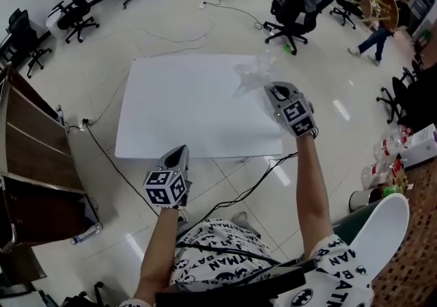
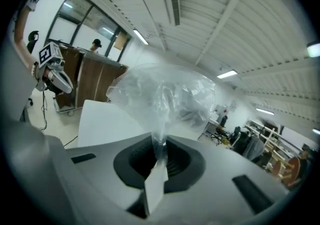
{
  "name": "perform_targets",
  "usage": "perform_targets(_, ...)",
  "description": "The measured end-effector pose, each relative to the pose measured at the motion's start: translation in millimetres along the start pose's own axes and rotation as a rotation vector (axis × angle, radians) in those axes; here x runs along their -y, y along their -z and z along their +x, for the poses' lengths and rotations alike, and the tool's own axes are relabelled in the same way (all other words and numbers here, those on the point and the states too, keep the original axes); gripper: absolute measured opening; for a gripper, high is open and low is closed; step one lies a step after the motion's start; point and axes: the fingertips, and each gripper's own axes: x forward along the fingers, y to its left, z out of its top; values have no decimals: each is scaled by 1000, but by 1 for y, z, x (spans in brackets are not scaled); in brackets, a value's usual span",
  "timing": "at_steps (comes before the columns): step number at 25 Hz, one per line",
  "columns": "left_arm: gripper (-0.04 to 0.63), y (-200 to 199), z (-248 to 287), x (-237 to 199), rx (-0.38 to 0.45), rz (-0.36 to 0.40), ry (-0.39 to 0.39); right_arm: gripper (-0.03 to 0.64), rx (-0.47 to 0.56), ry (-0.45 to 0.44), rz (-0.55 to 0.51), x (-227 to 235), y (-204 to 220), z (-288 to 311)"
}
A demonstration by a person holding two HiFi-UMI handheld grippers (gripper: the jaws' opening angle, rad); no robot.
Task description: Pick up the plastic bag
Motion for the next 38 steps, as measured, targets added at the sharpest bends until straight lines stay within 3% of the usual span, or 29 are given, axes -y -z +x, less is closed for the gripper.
perform_targets(9, 0, 21, -19, -41, -44, -43, -95, 11, -127, -397, -219, -168, 27, 153)
perform_targets(13, 0, 27, -35, -63, -53, -60, -148, 12, -142, -521, -206, -236, 32, 190)
perform_targets(18, 0, 34, -51, -86, -60, -93, -192, 20, -197, -625, -114, -299, 40, 216)
perform_targets(20, 0, 39, -56, -93, -66, -101, -198, 28, -222, -639, -87, -318, 43, 223)
perform_targets(22, 0, 43, -58, -95, -72, -109, -199, 137, -243, -653, -51, -334, 48, 230)
perform_targets(24, 0, 46, -58, -96, -78, -115, -201, 140, -246, -653, -22, -344, 53, 236)
perform_targets(26, 0, 48, -59, -96, -83, -117, -200, 267, -251, -628, 6, -347, 54, 238)
perform_targets(32, 0, 54, -60, -104, -90, -127, -192, 261, -141, -475, 147, -325, 32, 219)
perform_targets(34, 0, 57, -60, -103, -95, -131, -187, 180, -111, -434, 162, -323, 28, 212)
perform_targets(36, 0, 59, -60, -103, -100, -134, -182, 170, -115, -422, 164, -329, 29, 211)
perform_targets(38, 0, 62, -62, -104, -103, -137, -179, 27, -157, -421, 137, -341, 36, 215)
